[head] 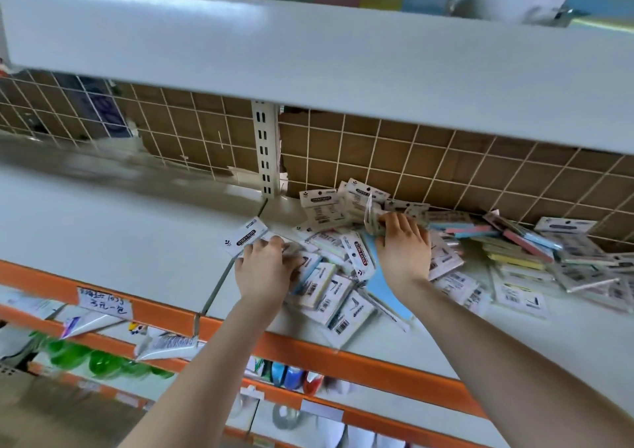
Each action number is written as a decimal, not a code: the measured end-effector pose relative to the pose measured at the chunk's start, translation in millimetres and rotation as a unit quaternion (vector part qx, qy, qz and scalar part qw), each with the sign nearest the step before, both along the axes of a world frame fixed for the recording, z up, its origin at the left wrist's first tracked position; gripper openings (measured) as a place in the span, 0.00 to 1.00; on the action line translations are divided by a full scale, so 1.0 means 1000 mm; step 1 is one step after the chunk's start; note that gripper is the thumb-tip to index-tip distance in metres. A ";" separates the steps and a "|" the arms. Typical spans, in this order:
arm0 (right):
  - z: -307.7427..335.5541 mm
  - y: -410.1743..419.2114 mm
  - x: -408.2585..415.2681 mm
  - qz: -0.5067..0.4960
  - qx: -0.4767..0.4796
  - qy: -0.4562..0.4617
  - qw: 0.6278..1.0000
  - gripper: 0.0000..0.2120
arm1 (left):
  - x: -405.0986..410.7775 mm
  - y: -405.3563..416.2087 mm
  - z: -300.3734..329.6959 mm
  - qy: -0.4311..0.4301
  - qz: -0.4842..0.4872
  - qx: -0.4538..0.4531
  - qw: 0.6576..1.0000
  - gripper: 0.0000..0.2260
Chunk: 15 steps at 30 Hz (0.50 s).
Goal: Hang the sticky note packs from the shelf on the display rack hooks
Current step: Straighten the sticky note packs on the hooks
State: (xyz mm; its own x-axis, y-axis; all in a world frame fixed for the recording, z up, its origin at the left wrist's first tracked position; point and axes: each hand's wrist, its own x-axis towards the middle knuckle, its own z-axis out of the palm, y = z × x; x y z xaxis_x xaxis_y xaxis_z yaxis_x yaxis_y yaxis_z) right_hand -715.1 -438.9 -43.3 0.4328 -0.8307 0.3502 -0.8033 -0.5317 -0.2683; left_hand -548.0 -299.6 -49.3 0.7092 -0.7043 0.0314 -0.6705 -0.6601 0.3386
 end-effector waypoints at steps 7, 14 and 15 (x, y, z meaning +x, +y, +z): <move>0.024 0.005 -0.023 0.040 0.118 -0.125 0.984 0.10 | 0.013 0.021 0.000 -0.109 -0.092 0.041 0.989 0.12; 0.058 0.014 -0.066 -0.076 0.284 -0.460 0.838 0.04 | 0.010 0.025 0.010 -0.123 -0.105 -0.121 0.979 0.03; 0.060 0.015 -0.072 -0.087 0.311 -0.480 0.816 0.07 | 0.010 0.021 0.008 -0.093 -0.094 -0.111 0.985 0.06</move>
State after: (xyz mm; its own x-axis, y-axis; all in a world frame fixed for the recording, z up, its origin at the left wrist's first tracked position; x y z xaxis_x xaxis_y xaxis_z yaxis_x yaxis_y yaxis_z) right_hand -787.4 -424.0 16.7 0.0632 -0.9966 -0.0537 -0.1143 0.0463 -0.9924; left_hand -537.9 -278.6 -41.1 0.5334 -0.7840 0.3175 -0.8386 -0.4409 0.3200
